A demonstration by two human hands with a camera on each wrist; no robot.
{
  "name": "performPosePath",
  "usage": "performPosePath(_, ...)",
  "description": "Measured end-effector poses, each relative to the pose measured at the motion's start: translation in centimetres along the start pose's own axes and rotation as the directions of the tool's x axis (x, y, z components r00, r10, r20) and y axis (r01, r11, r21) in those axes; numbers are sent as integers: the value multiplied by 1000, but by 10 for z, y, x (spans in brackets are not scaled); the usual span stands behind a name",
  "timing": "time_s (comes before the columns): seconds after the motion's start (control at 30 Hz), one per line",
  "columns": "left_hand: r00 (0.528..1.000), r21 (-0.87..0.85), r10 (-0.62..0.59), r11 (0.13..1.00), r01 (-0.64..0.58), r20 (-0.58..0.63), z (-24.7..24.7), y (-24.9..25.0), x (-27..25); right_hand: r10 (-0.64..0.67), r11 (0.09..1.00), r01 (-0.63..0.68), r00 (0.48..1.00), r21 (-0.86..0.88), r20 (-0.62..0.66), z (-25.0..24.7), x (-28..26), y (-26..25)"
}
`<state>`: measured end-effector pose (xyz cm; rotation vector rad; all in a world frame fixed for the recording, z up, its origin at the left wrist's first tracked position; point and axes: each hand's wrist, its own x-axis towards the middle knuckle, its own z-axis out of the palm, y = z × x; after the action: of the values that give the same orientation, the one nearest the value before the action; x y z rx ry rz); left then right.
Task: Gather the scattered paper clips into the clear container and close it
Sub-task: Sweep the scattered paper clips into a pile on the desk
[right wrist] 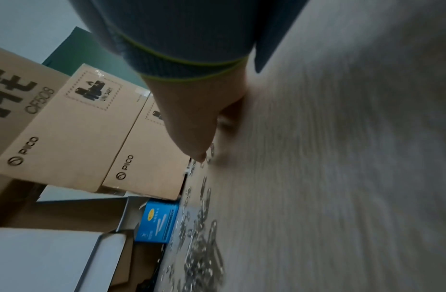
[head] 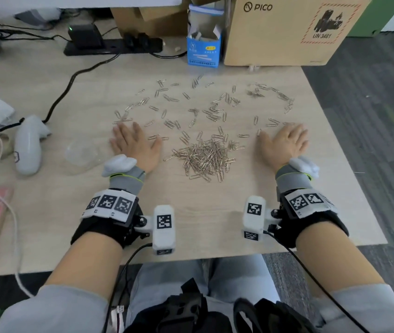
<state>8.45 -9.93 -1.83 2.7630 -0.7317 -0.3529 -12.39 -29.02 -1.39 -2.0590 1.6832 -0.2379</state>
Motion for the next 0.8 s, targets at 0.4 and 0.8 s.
performPosePath(0.4, 921, -141, 333, 940, -309, 201, 3, 62, 11, -421, 905, 424, 888, 22, 186, 16, -6, -52)
performPosePath(0.8, 999, 72, 7, 997, -10, 47, -7, 19, 68, -254, 964, 264, 951, -34, 178, 15, 38, -48)
